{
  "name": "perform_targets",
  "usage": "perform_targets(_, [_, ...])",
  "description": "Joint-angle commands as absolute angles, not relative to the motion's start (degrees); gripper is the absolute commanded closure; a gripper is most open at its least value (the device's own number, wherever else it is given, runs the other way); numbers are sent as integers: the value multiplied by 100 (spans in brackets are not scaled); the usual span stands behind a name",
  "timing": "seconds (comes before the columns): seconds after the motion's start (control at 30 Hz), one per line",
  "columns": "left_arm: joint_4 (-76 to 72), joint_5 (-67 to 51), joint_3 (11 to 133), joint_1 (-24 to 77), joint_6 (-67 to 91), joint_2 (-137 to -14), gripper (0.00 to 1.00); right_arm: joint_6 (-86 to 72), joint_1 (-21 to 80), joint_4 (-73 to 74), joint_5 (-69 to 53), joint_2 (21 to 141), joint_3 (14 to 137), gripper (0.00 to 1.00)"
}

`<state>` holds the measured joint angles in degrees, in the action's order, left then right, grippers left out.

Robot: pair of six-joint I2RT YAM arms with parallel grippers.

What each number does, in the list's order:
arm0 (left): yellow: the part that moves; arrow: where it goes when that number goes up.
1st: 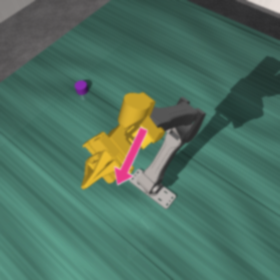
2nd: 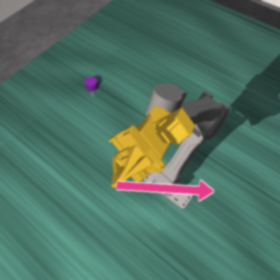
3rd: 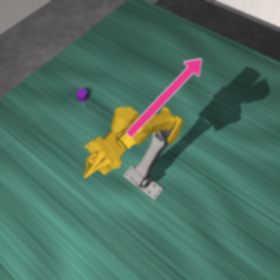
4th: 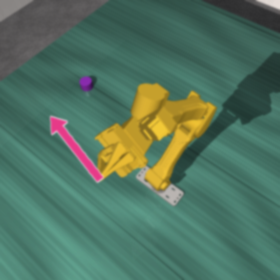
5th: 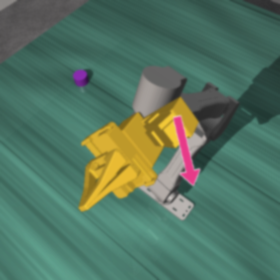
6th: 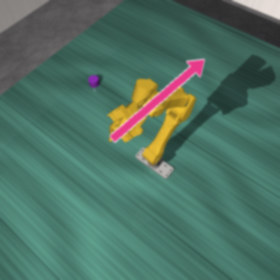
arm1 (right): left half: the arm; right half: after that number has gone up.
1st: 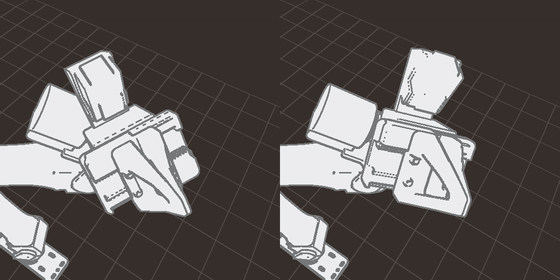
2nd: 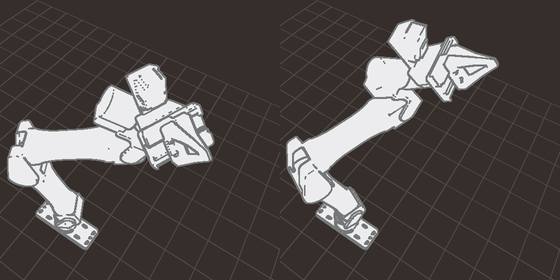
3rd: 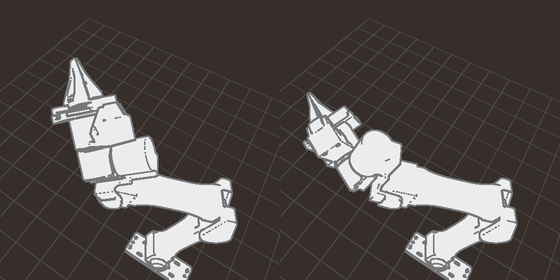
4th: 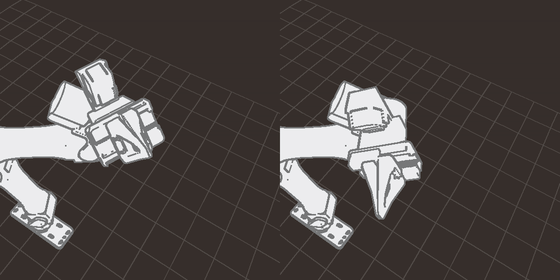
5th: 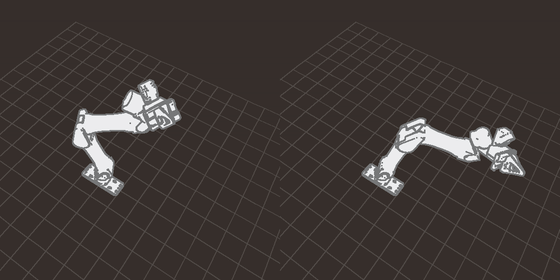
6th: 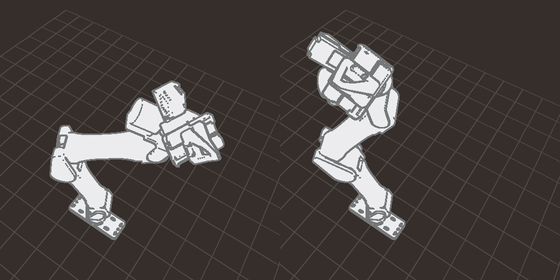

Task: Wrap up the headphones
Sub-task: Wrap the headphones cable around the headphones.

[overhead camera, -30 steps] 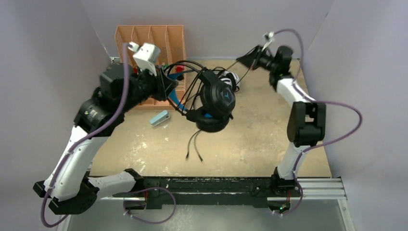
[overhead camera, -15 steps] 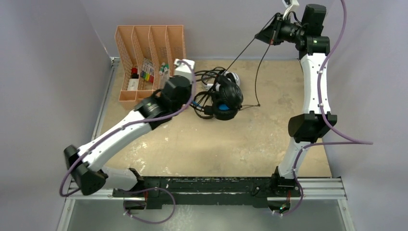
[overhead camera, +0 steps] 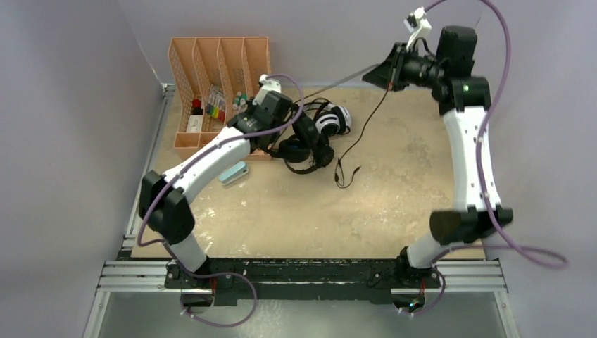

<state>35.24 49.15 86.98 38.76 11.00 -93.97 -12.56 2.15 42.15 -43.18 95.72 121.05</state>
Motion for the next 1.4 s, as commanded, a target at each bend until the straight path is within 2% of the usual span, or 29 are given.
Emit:
perform_targets(0.0, [4256,4741,9839,3104,2315,-9915,100,-2270,920,2486,-4202,7831,10348,100])
perform_targets(0.1, [4294,4061,11023,3036,2855,-10385,100,-3183,1866,584,-3536,6962,8567,100])
perform_targets(0.2, [4505,3810,12018,3041,3156,-10776,100,-3291,2270,222,-3357,6811,8109,100])
perform_targets(0.3, [4181,3424,12200,2777,3780,-10688,100,-3604,2942,-1333,-2946,6237,6803,100])
perform_targets(0.47, [3218,1704,12472,2185,5228,-10608,100,-3717,3832,-2900,-2405,6125,5306,100])
perform_targets(0.53, [2494,735,12321,2005,5854,-10551,100,-3660,3955,-3491,-2488,6401,4989,100])
perform_targets(0.7, [-164,-1564,10614,1590,7293,-9565,100,-3352,3704,-4914,-2943,7429,4366,99])
perform_targets(0.8, [-925,-2266,9707,1495,7602,-8703,100,-3428,3210,-6356,-3752,8547,4355,93])
perform_targets(0.9, [-510,-2987,9518,1494,7390,-8218,100,-3532,2903,-7706,-4507,9564,4709,90])
perform_targets(1.0, [-86,-3500,9339,1513,7098,-7825,100,-3571,2641,-7993,-5139,10205,5429,88])
perform_targets(1.1, [812,-3706,9099,1562,6481,-7488,100,-3410,2454,-7388,-5204,10513,6230,82])
perform_targets(1.27, [333,-3511,8266,1573,6793,-6671,100,-3530,2403,-7351,-4387,10853,6741,55])
perform_targets(1.37, [388,-3308,8470,1600,6818,-6550,100,-3866,2535,-7841,-4021,11259,6843,51])
